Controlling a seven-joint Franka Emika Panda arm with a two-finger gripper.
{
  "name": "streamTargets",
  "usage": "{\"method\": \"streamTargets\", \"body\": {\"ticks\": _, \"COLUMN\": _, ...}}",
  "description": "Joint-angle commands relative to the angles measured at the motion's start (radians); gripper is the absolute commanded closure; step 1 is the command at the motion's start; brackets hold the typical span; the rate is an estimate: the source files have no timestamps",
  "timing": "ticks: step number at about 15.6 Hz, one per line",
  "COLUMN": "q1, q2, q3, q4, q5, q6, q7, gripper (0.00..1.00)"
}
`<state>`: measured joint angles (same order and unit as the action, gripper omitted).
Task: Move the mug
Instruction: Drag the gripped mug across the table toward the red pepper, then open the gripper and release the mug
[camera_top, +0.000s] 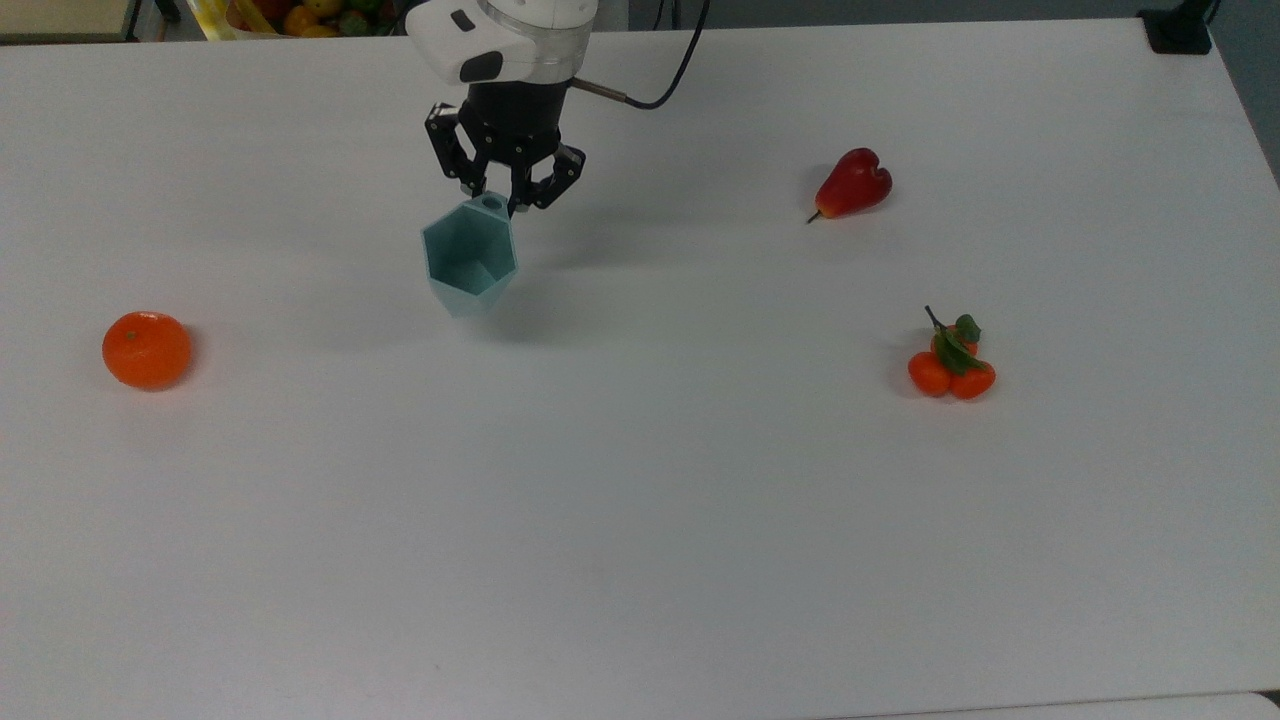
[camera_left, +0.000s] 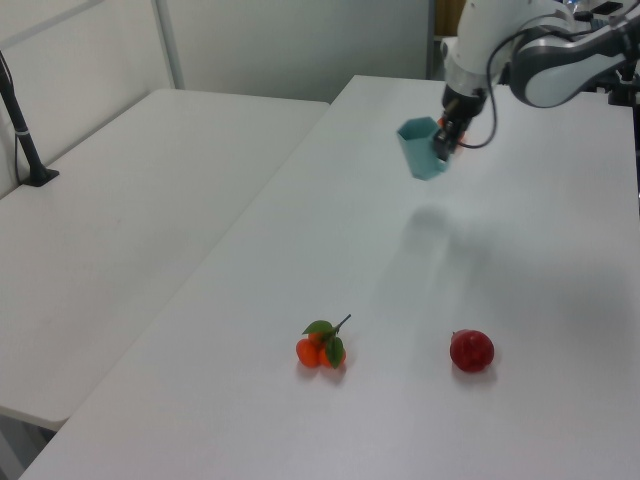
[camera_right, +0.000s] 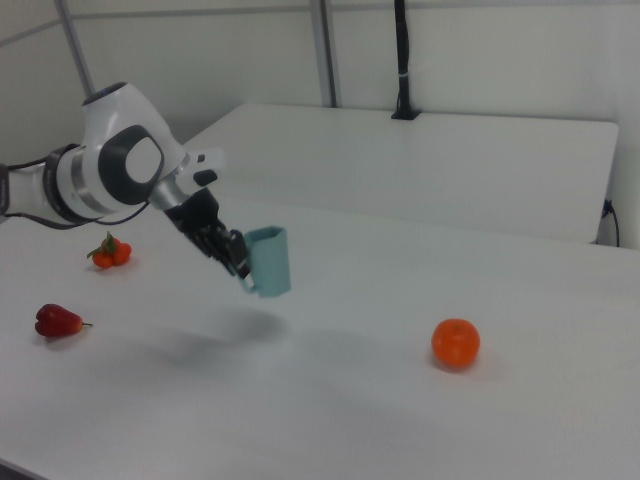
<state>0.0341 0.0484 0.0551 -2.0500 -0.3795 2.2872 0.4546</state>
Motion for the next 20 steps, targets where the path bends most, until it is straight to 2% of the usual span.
{"method": "streamTargets", "body": {"ticks": 1, "q1": 0.020, "q2": -0.079, "q3": -0.001, "q4": -0.107, "q5": 0.050, "q6": -0.055, "q7": -0.057, "gripper": 0.85}}
{"method": "streamTargets", "body": {"ticks": 4, "q1": 0.029, "q2": -0.075, "q3": -0.001, "q4": -0.134, "q5": 0.076, "q6": -0.055, "q7": -0.062, "gripper": 0.85}}
{"method": "streamTargets", "body": {"ticks": 13, "q1": 0.069, "q2": -0.025, "q3": -0.003, "q4": -0.142, "q5": 0.087, "q6": -0.110, "q7": -0.062, "gripper": 0.72}}
{"method": "streamTargets", "body": {"ticks": 14, "q1": 0.069, "q2": -0.025, "q3": -0.003, "q4": -0.140, "q5": 0.087, "q6": -0.121, "q7": -0.062, "gripper": 0.63}}
{"method": "streamTargets", "body": {"ticks": 16, "q1": 0.069, "q2": -0.027, "q3": -0.001, "q4": -0.131, "q5": 0.087, "q6": -0.161, "q7": -0.062, "gripper": 0.29}}
{"method": "streamTargets", "body": {"ticks": 18, "q1": 0.069, "q2": -0.027, "q3": -0.003, "q4": -0.117, "q5": 0.087, "q6": -0.193, "q7": -0.062, "gripper": 0.13}}
{"method": "streamTargets", "body": {"ticks": 19, "q1": 0.069, "q2": -0.028, "q3": -0.003, "q4": -0.113, "q5": 0.087, "q6": -0.208, "q7": -0.063, "gripper": 0.07}}
{"method": "streamTargets", "body": {"ticks": 20, "q1": 0.070, "q2": -0.028, "q3": -0.003, "q4": -0.092, "q5": 0.087, "q6": -0.234, "q7": -0.077, "gripper": 0.07}}
